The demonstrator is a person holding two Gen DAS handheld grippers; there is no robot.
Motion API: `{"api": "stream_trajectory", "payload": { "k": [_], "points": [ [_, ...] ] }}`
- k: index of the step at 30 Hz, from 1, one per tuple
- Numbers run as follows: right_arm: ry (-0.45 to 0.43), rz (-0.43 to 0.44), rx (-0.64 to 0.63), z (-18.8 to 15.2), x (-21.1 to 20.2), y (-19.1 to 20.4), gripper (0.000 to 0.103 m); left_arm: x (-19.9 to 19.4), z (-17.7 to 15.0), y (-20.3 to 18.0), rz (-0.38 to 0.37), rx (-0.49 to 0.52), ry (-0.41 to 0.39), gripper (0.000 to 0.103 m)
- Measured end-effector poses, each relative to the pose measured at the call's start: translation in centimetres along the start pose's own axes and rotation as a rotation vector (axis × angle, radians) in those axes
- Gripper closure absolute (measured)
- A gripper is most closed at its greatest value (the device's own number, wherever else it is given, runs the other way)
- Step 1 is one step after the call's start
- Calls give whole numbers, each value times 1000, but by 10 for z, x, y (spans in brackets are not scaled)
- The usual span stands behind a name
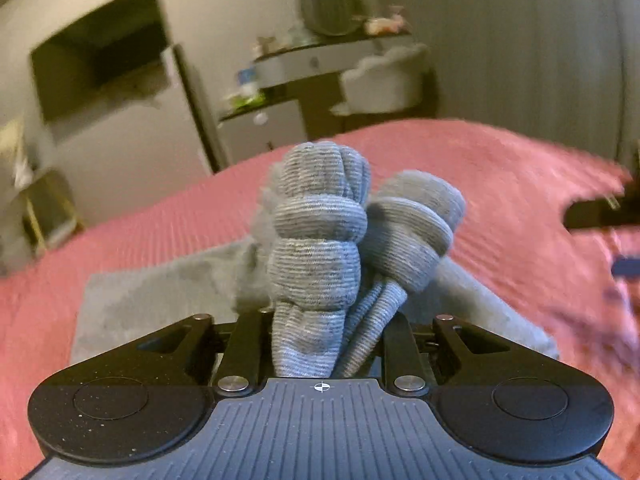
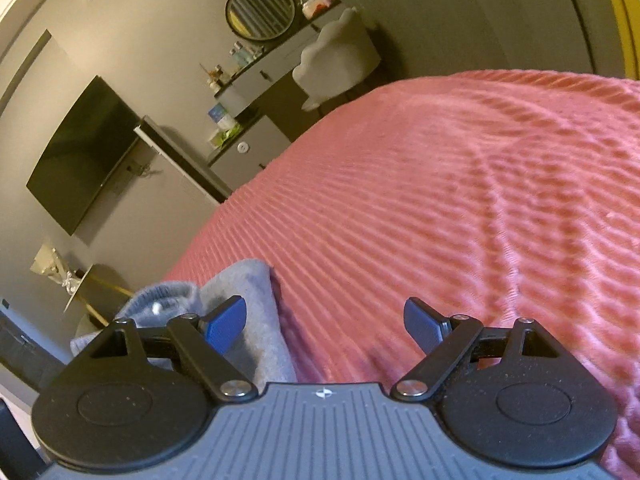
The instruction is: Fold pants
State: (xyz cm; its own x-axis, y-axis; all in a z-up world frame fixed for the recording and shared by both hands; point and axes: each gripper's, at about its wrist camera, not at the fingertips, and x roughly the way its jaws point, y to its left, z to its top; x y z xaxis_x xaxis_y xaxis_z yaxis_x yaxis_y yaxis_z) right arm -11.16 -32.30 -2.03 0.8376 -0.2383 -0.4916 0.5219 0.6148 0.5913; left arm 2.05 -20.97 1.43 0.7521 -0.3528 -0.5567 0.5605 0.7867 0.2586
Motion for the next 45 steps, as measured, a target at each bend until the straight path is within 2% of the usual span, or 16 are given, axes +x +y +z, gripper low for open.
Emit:
{"api": "stream_trajectory", "payload": {
  "k": [2, 3, 5, 6, 8, 10, 11, 13, 17, 20, 22, 25, 27, 31, 36, 45],
  "points": [
    [8, -8, -15, -3, 2, 2, 17, 19, -6, -17, -86, 99, 117, 36],
    [8, -18, -25, -4, 3, 3, 17, 20, -7, -22, -99, 114, 154, 38],
    [2, -38, -41, -4, 3, 3, 17, 6, -3, -22, -101, 128, 139, 35],
    [-4, -47, -56, -4, 2, 4, 17, -7, 3, -15, -158, 82, 125, 26],
    [-14, -53, -105, -6, -2, 9, 17, -40, 8, 14, -373, -110, 72, 7],
    [-24, -46, -175, -10, -3, 19, 17, -68, 0, 45, -544, -300, 19, 4],
    [-29, -44, -215, -13, -3, 25, 17, -78, -6, 59, -577, -368, 2, 4],
    [-36, -36, -317, -20, -3, 41, 17, -96, -23, 87, -504, -482, -9, 4],
    [-38, 27, -507, -40, -6, 80, 17, -110, -62, 145, -156, -634, 36, 4],
    [-18, 96, -562, -51, -3, 111, 17, -107, -86, 180, -38, -733, 97, 4],
    [9, 86, -597, -60, 7, 129, 17, -106, -100, 195, -34, -827, 91, 4],
    [146, -70, -644, -73, 44, 142, 17, -95, -117, 204, -11, -908, 105, 4],
    [224, -79, -526, -72, 56, 125, 17, -86, -126, 209, -15, -933, 173, 4],
    [220, 16, -407, -62, 45, 109, 17, -76, -143, 217, -72, -1030, 228, 4],
    [251, -37, -465, -61, 56, 123, 17, -57, -148, 222, -84, -1061, 287, 4],
    [217, -55, -484, -74, 69, 123, 16, -55, -143, 214, -49, -1041, 332, 4]
  ]
}}
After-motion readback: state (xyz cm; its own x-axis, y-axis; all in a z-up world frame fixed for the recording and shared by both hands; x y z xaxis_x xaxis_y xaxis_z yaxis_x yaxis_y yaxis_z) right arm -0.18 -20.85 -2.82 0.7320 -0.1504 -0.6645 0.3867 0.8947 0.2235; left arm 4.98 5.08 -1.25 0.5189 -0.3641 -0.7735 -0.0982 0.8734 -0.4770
